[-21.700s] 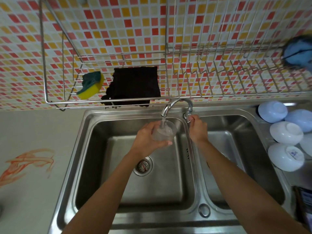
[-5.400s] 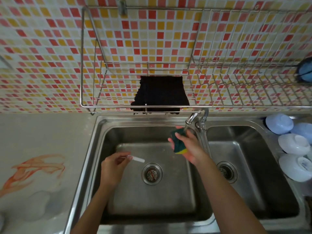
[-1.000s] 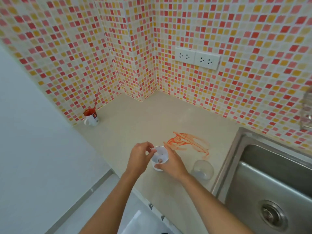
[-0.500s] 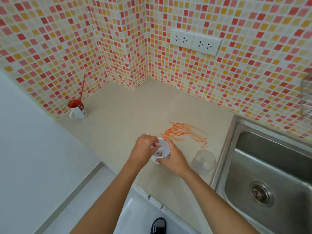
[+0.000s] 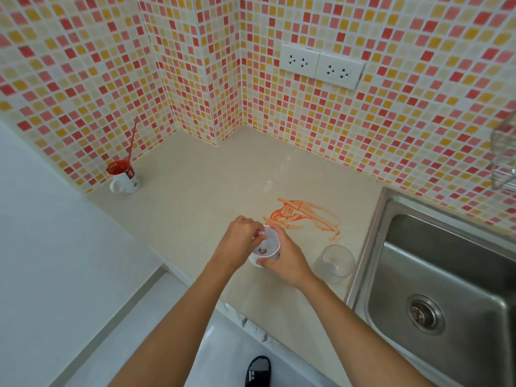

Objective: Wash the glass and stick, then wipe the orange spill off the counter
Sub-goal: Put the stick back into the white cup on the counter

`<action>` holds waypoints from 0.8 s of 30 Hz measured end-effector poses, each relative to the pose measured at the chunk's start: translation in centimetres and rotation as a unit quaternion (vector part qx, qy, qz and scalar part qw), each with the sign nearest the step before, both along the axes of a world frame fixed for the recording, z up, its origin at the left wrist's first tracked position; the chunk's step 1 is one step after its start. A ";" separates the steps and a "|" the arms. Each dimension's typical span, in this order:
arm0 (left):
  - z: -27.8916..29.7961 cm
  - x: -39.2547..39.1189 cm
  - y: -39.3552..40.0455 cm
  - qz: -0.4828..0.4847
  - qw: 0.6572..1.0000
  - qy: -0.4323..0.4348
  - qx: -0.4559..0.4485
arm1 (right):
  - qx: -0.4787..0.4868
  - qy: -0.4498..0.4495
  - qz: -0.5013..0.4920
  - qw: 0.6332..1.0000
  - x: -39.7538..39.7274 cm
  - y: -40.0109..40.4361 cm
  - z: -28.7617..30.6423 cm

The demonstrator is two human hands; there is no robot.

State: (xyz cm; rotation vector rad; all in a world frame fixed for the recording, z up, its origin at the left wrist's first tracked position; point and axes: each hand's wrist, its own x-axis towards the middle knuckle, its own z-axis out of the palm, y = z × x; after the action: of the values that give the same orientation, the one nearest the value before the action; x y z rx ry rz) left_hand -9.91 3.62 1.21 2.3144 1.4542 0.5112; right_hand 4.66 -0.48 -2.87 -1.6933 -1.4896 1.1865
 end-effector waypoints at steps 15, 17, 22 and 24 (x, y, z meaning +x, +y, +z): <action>0.4 0.3 -0.3 -0.008 0.999 0.033 -0.005 | -0.004 -0.011 0.011 1.000 0.2 0.1 0.1; 0.5 0.4 -0.3 -0.009 0.999 0.034 -0.002 | -0.005 -0.014 0.015 1.000 0.3 0.1 0.2; 0.4 0.4 -0.3 -0.011 1.000 0.025 0.009 | -0.010 -0.021 0.017 1.000 0.3 0.2 0.0; 0.4 0.3 -0.3 -0.010 0.999 0.025 0.018 | -0.011 -0.019 0.016 1.000 0.2 0.2 -0.1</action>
State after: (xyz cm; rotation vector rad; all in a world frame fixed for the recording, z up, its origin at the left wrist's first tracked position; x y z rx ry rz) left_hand -9.60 3.34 1.59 2.3841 1.4542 0.4811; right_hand 4.91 -0.27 -2.94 -1.7223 -1.5376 1.1984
